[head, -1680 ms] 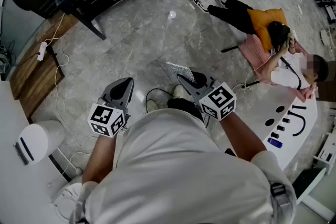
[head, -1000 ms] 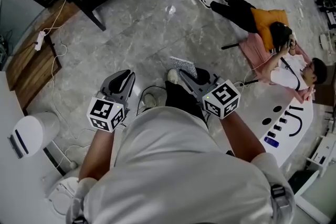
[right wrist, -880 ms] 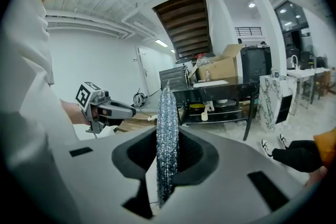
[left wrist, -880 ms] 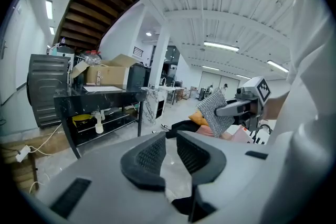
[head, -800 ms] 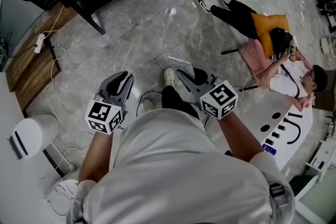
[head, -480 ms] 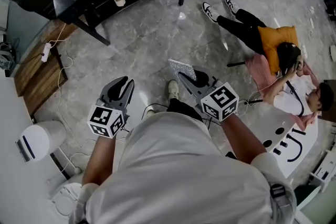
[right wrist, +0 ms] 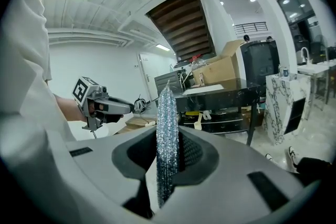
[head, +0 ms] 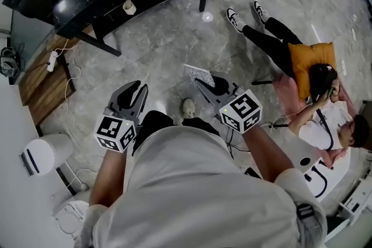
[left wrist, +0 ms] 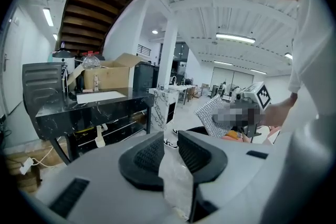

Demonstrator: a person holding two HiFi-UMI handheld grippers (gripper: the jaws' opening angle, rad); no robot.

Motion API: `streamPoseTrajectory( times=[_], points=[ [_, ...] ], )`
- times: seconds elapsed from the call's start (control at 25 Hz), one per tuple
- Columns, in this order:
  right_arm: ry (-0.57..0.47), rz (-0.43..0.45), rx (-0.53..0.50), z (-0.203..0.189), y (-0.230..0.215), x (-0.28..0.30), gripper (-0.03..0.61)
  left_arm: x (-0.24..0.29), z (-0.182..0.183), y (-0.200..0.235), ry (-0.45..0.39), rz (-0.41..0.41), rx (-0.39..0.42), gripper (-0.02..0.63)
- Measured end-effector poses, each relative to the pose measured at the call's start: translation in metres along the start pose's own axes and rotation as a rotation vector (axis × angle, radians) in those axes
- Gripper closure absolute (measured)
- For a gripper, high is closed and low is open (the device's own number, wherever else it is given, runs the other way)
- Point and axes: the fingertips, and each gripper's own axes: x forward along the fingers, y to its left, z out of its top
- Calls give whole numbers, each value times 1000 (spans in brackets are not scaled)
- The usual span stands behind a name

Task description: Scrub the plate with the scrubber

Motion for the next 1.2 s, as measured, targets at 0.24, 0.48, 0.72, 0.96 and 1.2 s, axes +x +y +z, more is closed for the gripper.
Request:
streamPoseTrajectory(
  times=[0.24, 0.48, 0.72, 0.96, 1.2],
  points=[
    [-24, 4, 2, 16, -26, 7, 500, 18, 17, 10, -15, 21, -4, 531],
    [-9, -4, -6, 29, -43, 25, 500, 33, 23, 38, -35, 33, -31, 530],
    [7, -17, -4, 52, -65, 69, 500, 55, 39, 86, -56, 12, -48, 531],
    [23, -38, -10, 91, -85, 136, 500, 75, 64, 167, -81, -1, -80, 532],
    [21, -52, -15, 133, -101, 205, 500, 96, 99, 238, -83, -31, -41, 532]
  ],
)
